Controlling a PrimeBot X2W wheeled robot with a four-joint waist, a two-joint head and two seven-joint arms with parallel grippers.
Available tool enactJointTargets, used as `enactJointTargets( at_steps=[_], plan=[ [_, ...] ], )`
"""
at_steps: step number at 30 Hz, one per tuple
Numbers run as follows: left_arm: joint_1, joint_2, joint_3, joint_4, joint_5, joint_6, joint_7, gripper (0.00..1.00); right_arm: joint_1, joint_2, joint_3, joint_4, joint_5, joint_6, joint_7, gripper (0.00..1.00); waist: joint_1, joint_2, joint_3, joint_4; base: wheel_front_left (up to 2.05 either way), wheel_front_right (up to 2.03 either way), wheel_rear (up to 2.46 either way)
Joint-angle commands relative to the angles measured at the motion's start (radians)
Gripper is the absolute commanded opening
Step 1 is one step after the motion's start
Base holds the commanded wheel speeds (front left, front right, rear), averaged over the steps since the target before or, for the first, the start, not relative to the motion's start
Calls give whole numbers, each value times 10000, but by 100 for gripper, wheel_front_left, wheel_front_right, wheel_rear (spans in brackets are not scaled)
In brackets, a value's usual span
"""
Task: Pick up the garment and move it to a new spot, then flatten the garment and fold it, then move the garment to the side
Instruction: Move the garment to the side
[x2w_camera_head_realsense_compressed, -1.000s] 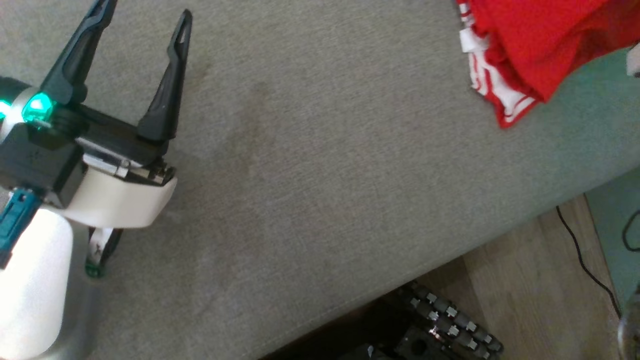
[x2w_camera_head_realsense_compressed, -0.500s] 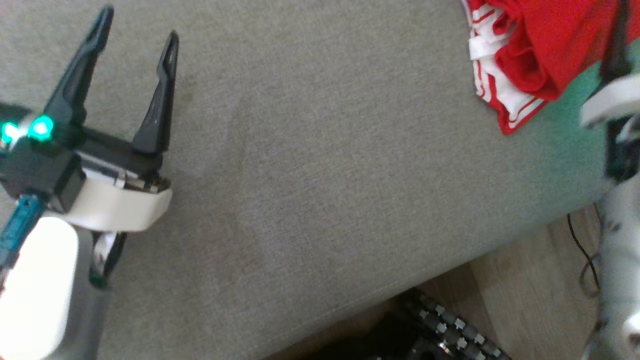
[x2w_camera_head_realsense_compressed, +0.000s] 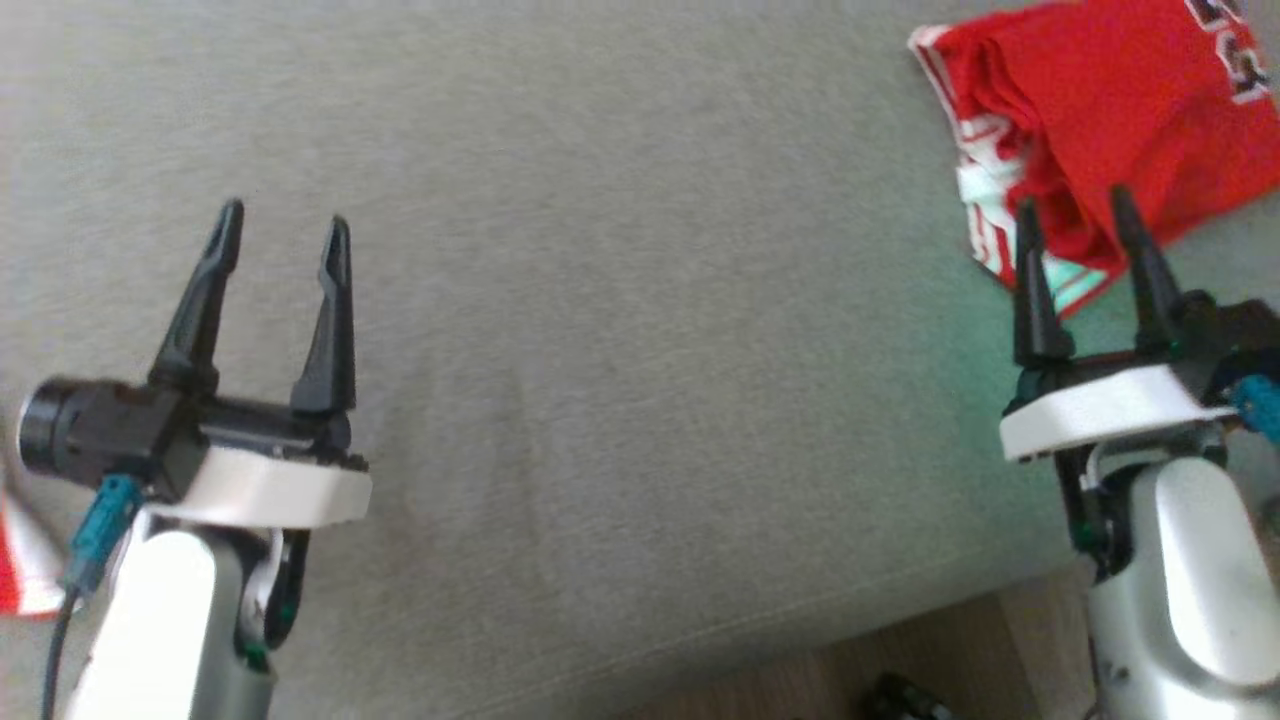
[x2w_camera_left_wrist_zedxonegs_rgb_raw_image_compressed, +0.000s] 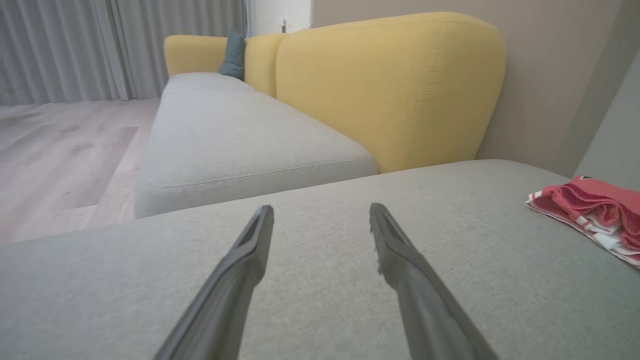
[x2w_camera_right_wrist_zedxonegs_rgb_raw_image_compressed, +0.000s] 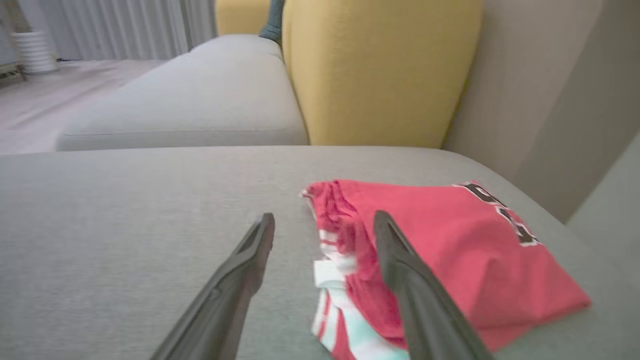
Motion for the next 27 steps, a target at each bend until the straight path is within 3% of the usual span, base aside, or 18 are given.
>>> enactJointTargets(
  at_steps=[1,13,27],
  plan=[
    [74,38,382,-200,-33,125,-132,100,304,-21,406,-680,141,-9,163,100,0,0,-689,774,0,0,0],
    [933,-396,507,346,-199,405,-286,100,1432,4,1054,-2054,625,-9,940,100,0,0,-1814,2265,0,0,0],
    [1689,-462,529,428,-193,466,-300,100,2445,6,1015,-2717,944,-9,1389,100,0,0,-2761,2360,0,0,0]
  ],
)
